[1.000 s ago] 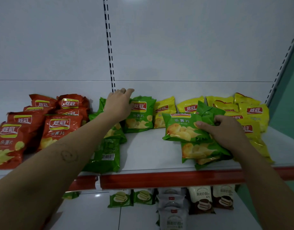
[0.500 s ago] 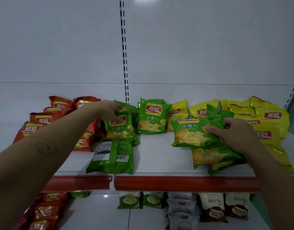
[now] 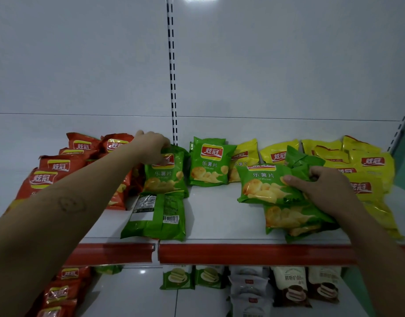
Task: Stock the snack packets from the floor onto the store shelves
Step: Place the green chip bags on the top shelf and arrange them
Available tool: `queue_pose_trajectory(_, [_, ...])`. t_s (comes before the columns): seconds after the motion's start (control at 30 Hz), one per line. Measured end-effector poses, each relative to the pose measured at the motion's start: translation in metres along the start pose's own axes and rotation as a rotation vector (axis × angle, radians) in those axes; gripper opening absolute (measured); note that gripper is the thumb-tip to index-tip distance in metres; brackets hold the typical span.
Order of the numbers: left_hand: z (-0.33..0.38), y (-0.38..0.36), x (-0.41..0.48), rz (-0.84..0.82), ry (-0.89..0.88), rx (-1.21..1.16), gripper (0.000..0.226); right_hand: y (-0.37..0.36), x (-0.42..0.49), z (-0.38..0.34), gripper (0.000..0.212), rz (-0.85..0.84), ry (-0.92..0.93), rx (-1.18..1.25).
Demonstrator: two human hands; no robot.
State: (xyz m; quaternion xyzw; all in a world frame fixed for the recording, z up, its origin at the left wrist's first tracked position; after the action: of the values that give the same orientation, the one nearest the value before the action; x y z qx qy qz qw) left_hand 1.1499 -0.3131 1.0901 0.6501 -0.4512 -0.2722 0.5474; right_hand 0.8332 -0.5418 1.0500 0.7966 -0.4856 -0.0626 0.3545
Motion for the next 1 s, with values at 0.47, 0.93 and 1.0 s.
queue_pose_trajectory(0.47, [0.001,-0.006,0.023,-0.038,-0.038,-0.033,0.058,-0.001,-0.005,-0.002,0.027,0.013,-0.020,0.003])
queue_pose_trajectory(0.93, [-0.007,0.004,0.035,-0.045,-0.058,-0.026,0.066,-0.003,-0.004,-0.003,0.028,0.012,-0.033,-0.005])
queue_pose_trajectory(1.0, [-0.008,0.004,0.035,-0.008,-0.046,-0.062,0.063,-0.004,-0.003,-0.001,0.029,0.014,-0.039,-0.005])
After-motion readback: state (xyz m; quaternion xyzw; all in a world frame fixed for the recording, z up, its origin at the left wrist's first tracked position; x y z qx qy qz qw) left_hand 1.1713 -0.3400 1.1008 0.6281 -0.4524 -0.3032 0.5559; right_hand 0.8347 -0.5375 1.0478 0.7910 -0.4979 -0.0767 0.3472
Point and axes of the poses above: each hand's wrist, its own x-axis towards the middle knuckle, its own y-axis out of the back of the hand, z = x × y, the point moved 1 cm from there along x, towards the middle knuckle, and after that the axes turned 15 degrees about -y, right-handed, at the moved point
